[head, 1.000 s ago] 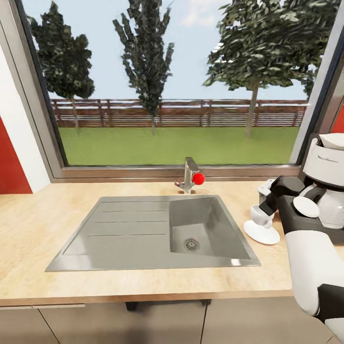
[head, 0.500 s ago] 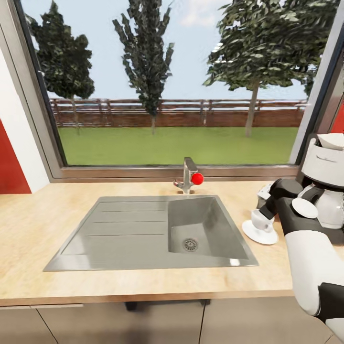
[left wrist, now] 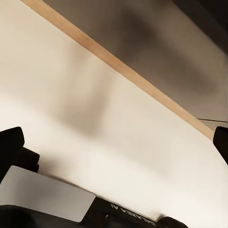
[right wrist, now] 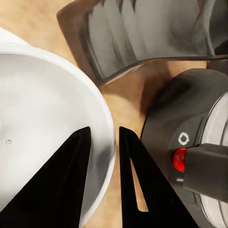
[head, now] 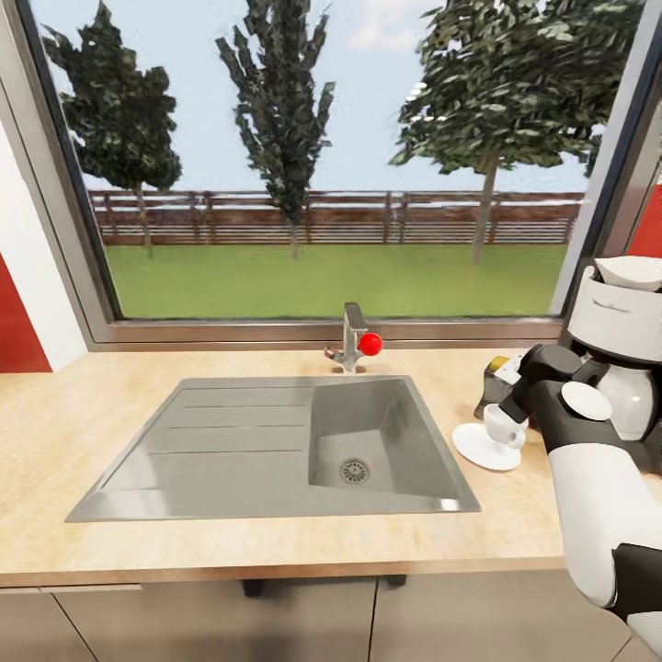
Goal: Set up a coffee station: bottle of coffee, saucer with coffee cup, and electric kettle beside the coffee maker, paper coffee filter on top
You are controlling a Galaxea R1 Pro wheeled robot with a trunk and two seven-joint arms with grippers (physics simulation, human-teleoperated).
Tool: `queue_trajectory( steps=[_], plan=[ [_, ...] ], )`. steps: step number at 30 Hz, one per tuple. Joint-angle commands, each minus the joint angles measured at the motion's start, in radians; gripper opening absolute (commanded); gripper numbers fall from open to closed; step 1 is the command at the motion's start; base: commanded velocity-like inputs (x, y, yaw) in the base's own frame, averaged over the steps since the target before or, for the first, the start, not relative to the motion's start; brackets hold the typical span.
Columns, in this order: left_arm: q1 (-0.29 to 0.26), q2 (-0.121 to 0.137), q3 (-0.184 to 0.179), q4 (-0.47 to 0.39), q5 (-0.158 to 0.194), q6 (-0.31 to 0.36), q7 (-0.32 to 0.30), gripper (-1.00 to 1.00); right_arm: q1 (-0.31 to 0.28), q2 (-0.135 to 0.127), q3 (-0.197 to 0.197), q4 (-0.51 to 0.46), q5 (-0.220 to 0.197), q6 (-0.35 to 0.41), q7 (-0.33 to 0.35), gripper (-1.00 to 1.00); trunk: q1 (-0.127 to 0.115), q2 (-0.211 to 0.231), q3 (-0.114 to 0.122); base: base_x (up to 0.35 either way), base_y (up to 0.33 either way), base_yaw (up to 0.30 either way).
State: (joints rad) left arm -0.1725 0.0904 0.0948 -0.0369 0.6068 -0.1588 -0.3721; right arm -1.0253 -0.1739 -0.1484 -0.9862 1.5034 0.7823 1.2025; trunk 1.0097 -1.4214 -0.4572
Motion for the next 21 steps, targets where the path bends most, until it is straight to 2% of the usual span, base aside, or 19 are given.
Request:
queue_trajectory(
  steps=[1, 21],
  plan=[
    [-0.001, 0.000, 0.008, 0.002, -0.004, -0.002, -0.005, 1.00, -0.001, 0.000, 0.000, -0.001, 0.005, 0.008, 0.011, -1.00, 0.000, -0.001, -0.001, 0.000, -0.017, 0.000],
    [-0.001, 0.000, 0.008, 0.002, -0.004, -0.001, -0.005, 1.00, -0.001, 0.004, 0.000, 0.029, 0.003, 0.008, 0.011, -1.00, 0.000, -0.001, -0.001, -0.014, 0.017, 0.000]
  ],
)
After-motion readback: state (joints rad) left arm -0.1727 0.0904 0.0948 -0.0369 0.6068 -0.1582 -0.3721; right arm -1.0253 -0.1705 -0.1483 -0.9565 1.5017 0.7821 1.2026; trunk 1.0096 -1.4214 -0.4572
